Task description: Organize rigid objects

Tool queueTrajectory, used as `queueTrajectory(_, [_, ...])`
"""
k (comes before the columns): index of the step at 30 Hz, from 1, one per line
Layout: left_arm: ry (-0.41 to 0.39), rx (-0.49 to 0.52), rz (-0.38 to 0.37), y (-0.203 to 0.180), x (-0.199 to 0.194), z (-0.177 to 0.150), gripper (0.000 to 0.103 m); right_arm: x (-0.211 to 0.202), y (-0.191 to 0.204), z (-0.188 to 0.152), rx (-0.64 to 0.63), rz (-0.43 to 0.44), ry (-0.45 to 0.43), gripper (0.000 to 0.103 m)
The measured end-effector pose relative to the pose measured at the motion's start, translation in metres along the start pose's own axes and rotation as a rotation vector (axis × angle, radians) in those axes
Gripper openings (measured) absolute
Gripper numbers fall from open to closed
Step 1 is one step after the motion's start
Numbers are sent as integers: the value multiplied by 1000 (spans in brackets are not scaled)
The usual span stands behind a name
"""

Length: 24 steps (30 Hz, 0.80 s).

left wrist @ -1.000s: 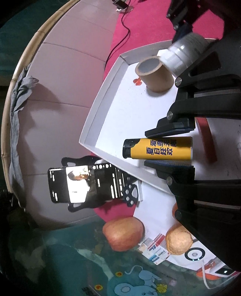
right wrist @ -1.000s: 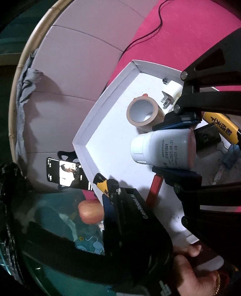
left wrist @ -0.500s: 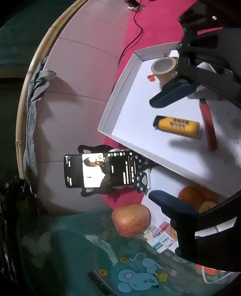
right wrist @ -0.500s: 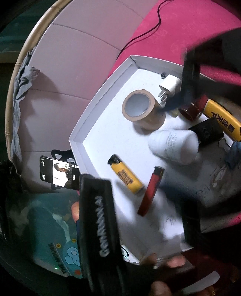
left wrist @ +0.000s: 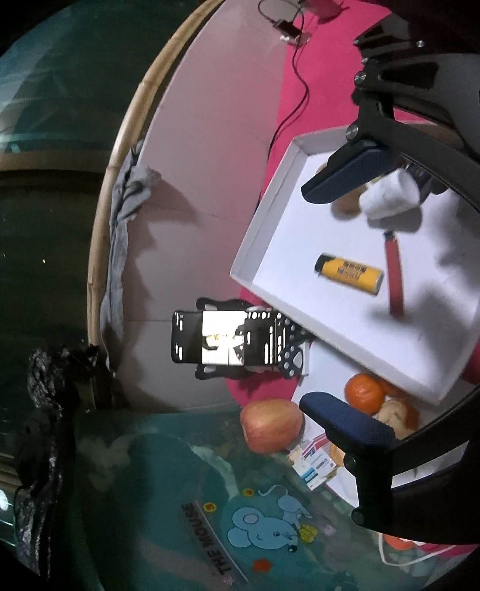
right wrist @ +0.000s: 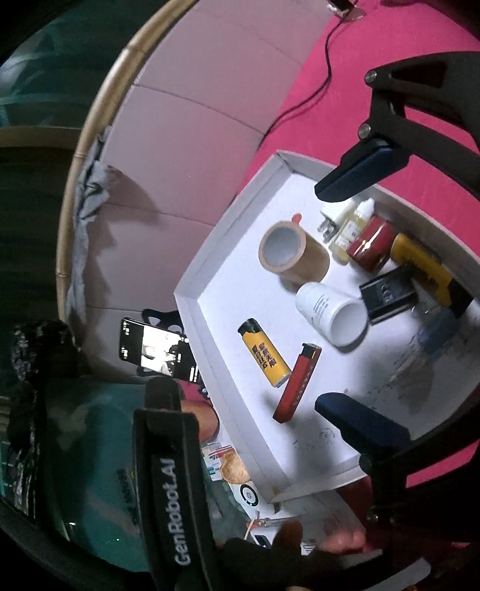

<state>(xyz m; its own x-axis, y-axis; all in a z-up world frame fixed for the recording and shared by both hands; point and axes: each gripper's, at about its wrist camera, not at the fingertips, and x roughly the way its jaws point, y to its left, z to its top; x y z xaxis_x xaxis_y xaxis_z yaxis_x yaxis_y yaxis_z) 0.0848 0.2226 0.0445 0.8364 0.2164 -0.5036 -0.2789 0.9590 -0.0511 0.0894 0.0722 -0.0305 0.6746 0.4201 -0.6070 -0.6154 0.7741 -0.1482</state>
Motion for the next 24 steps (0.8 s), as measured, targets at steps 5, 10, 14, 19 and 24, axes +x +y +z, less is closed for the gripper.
queueTrajectory(5, [-15,50,55,-19,-25,-8,103,-24,-7,-3,-9,-43,-55,103])
queueTrajectory(10, [-49,96,118,-39,-52,-15,103,-57,-18,-6,-6,-112,-140,103])
queueTrajectory(14, [-23,119,86,-54,-66,-18,103,-83,-32,-11,38,-157,-211,103])
queueTrajectory(19, [-79,178,124,-81,-91,-29,103,-123,-56,-19,111,-207,-313,103])
queueTrajectory(24, [-13,121,119,-87,-95,-37,103,-155,-79,-34,196,-252,-364,103])
